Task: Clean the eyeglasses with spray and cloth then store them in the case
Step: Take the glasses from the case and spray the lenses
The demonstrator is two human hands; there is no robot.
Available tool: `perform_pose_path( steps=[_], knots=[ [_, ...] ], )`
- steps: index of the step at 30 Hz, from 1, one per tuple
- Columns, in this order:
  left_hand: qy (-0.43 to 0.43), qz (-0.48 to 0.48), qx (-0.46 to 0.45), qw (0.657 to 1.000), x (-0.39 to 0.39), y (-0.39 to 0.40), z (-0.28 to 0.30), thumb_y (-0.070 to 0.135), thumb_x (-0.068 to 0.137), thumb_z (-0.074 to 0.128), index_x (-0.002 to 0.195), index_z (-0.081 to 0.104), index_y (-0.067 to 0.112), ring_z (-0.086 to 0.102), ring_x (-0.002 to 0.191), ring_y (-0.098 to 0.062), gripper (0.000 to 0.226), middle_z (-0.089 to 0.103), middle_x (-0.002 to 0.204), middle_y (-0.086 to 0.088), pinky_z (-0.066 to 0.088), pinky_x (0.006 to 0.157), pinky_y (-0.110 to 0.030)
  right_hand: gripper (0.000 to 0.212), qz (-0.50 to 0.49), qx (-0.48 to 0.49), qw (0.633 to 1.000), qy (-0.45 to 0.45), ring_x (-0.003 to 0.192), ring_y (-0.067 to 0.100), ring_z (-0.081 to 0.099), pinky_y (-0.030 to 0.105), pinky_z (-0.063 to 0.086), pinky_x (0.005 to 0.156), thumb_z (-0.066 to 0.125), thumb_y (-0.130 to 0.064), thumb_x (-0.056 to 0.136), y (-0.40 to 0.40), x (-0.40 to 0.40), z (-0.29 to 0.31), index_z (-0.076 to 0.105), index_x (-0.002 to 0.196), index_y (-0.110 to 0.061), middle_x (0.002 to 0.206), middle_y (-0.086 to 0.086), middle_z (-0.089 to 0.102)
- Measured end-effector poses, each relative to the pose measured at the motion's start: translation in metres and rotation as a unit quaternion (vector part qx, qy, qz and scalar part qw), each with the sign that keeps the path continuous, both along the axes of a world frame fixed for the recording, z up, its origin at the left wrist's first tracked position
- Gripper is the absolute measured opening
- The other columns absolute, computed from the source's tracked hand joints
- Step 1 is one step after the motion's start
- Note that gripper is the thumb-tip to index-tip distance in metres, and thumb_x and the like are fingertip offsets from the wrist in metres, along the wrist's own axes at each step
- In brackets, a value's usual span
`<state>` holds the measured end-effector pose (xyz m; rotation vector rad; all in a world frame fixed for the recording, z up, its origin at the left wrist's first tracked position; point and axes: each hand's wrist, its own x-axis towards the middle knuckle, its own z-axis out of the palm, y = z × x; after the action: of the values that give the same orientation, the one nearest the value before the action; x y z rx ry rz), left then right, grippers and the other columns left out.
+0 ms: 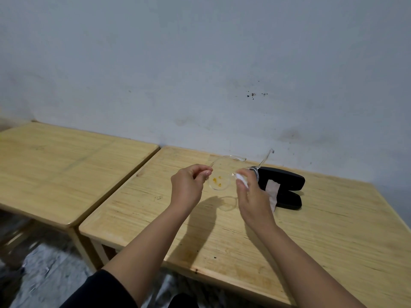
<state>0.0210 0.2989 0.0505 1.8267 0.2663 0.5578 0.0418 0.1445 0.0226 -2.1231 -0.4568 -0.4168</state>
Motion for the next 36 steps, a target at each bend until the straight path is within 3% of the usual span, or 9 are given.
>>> perform_pose_path(
  steps=[1,3,5,9,13,20,25,32,36],
  knots=[
    [-0.003,0.004,-0.01,1.0,-0.001,0.003,0.001,0.018,0.087,0.062,0.08,0.07,0.027,0.068,0.081,-0.01,0.014,0.071,0.076,0.003,0.046,0.068,-0.011,0.021,0.002,0.089,0.995,0.045,0.041,0.016,0.044,0.027,0.041,0.05,0.036,-0.035,0.098,-0.002,-0.001,0.0,0.045,0.116,-0.033,0.058,0.007,0.052],
    [-0.009,0.011,-0.028,1.0,-0.002,0.009,0.003,0.017,0.088,0.061,0.082,0.07,0.026,0.068,0.08,-0.007,0.015,0.071,0.076,0.004,0.046,0.065,-0.005,0.014,0.007,0.274,0.948,0.161,0.035,0.016,0.038,0.027,0.037,0.04,0.037,-0.037,0.098,-0.007,-0.001,0.001,0.047,0.107,-0.037,0.062,0.01,0.05],
    [-0.016,0.015,-0.042,0.999,-0.002,0.014,0.005,0.015,0.088,0.06,0.084,0.071,0.024,0.068,0.078,-0.005,0.015,0.072,0.077,0.002,0.048,0.067,-0.004,0.012,0.007,0.365,0.901,0.234,0.033,0.013,0.035,0.023,0.034,0.037,0.038,-0.034,0.097,-0.012,0.0,0.002,0.049,0.099,-0.038,0.062,0.006,0.048],
    [-0.025,0.013,-0.057,0.998,-0.002,0.015,0.009,0.014,0.088,0.06,0.086,0.072,0.022,0.069,0.079,-0.007,0.014,0.073,0.079,-0.001,0.053,0.081,-0.02,0.013,0.04,0.415,0.867,0.273,0.03,0.01,0.032,0.016,0.029,0.034,0.038,-0.031,0.098,-0.014,0.006,0.009,0.05,0.102,-0.035,0.061,0.005,0.045],
    [-0.026,0.005,-0.068,0.997,-0.002,0.011,0.012,0.014,0.087,0.061,0.085,0.072,0.022,0.07,0.08,-0.011,0.014,0.073,0.078,-0.002,0.054,0.086,-0.029,0.011,0.06,0.43,0.854,0.286,0.03,0.009,0.03,0.015,0.027,0.034,0.039,-0.034,0.098,-0.013,0.011,0.015,0.048,0.103,-0.03,0.059,0.005,0.044],
    [-0.031,0.002,-0.079,0.996,-0.002,0.004,0.016,0.015,0.087,0.061,0.086,0.073,0.021,0.07,0.08,-0.01,0.013,0.073,0.078,-0.002,0.054,0.087,-0.031,0.011,0.091,0.458,0.82,0.331,0.03,0.009,0.03,0.015,0.026,0.032,0.039,-0.033,0.098,-0.002,0.006,0.013,0.047,0.105,-0.031,0.056,0.003,0.045],
    [-0.034,-0.006,-0.087,0.996,-0.001,-0.007,0.018,0.013,0.087,0.061,0.083,0.072,0.021,0.07,0.08,-0.013,0.014,0.073,0.078,-0.004,0.055,0.086,-0.032,0.011,0.131,0.43,0.821,0.352,0.029,0.01,0.03,0.014,0.025,0.032,0.038,-0.031,0.099,0.015,-0.002,0.004,0.048,0.105,-0.032,0.052,0.001,0.047],
    [-0.032,-0.007,-0.081,0.996,-0.003,-0.009,0.021,0.014,0.088,0.059,0.083,0.071,0.023,0.068,0.077,-0.007,0.015,0.071,0.077,0.004,0.054,0.083,-0.024,0.015,0.076,0.364,0.883,0.288,0.033,0.014,0.035,0.018,0.031,0.035,0.039,-0.033,0.098,0.016,-0.002,0.006,0.046,0.11,-0.028,0.061,0.004,0.047],
    [-0.035,0.001,-0.066,0.997,-0.001,-0.009,0.021,0.015,0.088,0.06,0.084,0.071,0.025,0.068,0.077,-0.009,0.015,0.07,0.075,0.006,0.052,0.08,-0.02,0.03,0.018,0.268,0.936,0.227,0.045,0.02,0.047,0.028,0.045,0.043,0.038,-0.016,0.094,-0.002,-0.008,0.006,0.043,0.116,-0.036,0.075,0.005,0.05]
  ],
)
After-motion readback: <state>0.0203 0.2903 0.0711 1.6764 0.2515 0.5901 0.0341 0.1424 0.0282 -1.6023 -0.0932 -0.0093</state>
